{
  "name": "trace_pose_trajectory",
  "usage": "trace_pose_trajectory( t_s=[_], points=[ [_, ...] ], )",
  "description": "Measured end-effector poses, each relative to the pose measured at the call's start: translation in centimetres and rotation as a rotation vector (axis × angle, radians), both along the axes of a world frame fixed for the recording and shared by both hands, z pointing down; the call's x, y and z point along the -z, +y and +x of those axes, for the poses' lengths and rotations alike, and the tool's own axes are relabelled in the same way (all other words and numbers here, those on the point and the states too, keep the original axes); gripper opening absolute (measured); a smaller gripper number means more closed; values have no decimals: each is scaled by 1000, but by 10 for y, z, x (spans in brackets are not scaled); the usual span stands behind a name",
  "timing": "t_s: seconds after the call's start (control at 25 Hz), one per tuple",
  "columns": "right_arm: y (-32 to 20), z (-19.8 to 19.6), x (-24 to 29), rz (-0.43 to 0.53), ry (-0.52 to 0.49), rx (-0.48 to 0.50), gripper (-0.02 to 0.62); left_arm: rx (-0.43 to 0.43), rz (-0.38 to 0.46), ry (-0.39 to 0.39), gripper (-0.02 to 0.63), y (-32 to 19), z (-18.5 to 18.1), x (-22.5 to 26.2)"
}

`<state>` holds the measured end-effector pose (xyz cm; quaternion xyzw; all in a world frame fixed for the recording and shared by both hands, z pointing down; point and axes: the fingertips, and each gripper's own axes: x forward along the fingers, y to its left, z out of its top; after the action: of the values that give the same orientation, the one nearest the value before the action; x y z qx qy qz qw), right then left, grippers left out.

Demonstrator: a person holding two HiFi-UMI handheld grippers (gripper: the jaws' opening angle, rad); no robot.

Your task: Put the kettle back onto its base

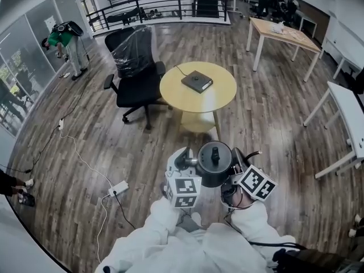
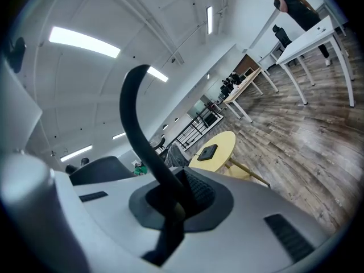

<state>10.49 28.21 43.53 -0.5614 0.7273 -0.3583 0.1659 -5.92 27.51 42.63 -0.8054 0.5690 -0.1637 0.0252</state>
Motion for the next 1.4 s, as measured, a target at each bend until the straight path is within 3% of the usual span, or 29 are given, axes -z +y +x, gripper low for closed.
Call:
trace_pose_trajectory(
  t_s=[0.28,0.76,1.4],
  points=[
    [-58,-19,0,-1,9,2,11,-8,-9,-7,0,-54,-19,-2],
    [-118,-15,-8,-20,8,-31,11,-39,-28,-9,0,-119,-15,-10],
    [-212,-12,-15,-35,9,24,11,17,-33,-6,0,-203,-12,-15]
  ],
)
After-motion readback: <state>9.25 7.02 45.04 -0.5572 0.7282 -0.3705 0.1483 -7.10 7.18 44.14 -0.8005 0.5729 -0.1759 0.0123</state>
